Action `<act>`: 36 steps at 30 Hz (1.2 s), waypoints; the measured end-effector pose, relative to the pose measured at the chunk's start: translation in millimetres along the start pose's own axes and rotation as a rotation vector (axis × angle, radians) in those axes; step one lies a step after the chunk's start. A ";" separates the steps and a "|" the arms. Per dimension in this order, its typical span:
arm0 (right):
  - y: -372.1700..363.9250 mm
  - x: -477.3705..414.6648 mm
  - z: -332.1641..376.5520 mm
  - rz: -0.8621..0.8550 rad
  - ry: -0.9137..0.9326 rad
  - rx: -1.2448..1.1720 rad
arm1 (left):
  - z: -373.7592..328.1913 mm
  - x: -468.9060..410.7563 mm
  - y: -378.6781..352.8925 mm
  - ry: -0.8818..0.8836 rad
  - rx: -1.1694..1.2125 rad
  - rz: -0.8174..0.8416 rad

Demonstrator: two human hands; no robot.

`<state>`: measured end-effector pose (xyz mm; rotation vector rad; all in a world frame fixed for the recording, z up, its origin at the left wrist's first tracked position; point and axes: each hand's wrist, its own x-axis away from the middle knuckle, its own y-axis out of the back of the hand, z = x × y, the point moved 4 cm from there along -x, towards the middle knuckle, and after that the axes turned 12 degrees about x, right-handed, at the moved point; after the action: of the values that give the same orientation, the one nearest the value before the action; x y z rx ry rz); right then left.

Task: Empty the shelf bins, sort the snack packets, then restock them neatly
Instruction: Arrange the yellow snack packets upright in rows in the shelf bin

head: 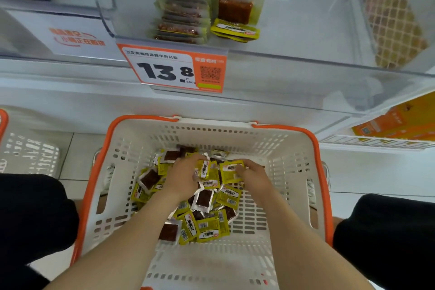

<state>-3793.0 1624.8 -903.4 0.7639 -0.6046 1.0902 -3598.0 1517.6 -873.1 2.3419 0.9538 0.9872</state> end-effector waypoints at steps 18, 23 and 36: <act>-32.7 19.6 39.0 -0.111 0.168 0.139 | 0.6 15.5 38.6 0.239 0.804 -0.216; -47.6 -11.2 29.6 -0.050 0.313 0.829 | 12.4 11.4 43.0 0.237 0.801 -0.119; -44.9 -2.9 36.7 0.042 0.265 0.538 | 6.0 7.5 35.9 0.300 0.931 -0.083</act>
<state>-3754.5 1582.3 -894.5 1.0465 -0.0952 1.3880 -3574.3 1498.2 -852.0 2.8552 1.9402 1.0074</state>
